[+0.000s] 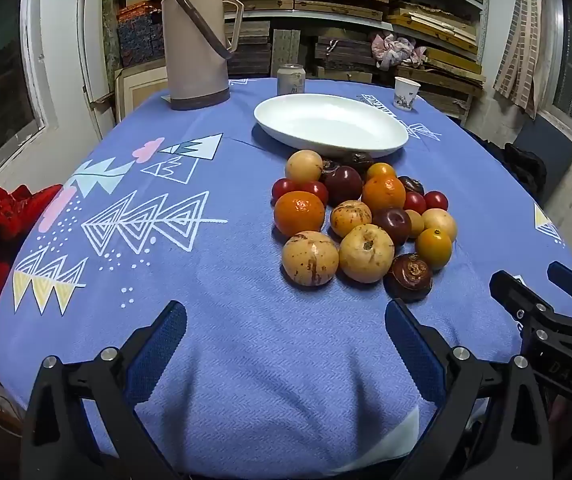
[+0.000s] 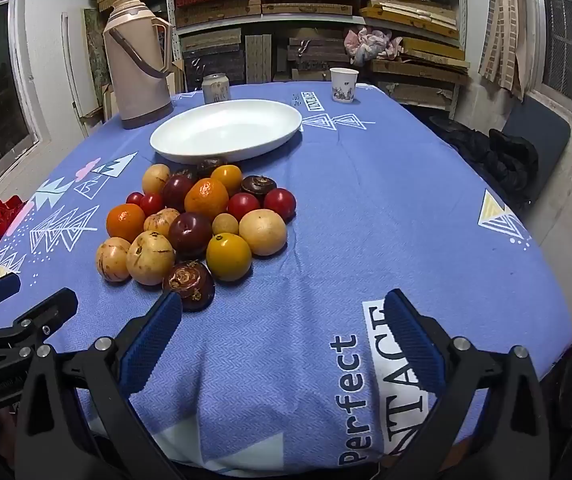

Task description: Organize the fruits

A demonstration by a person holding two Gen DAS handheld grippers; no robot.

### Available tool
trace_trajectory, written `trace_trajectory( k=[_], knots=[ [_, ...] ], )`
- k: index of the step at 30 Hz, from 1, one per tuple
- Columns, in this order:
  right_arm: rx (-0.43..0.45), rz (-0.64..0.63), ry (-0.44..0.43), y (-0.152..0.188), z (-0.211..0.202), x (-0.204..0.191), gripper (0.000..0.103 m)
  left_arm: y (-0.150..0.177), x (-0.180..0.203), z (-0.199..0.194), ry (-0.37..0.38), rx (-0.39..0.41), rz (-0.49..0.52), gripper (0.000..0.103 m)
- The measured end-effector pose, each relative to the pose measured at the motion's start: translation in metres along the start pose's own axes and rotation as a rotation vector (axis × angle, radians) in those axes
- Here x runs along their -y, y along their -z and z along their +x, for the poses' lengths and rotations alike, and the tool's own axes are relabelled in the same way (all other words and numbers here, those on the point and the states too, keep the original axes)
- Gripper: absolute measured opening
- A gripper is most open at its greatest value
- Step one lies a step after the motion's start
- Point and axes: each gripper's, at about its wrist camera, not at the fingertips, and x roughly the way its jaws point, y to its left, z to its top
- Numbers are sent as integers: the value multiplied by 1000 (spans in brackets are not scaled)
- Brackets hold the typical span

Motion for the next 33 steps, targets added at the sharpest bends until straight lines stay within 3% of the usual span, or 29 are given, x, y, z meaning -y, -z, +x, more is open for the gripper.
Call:
trace_trajectory(
  k=[33],
  knots=[
    [-16, -11, 0, 2, 3, -2, 99, 3, -3, 4, -17, -22, 0, 100]
  ],
)
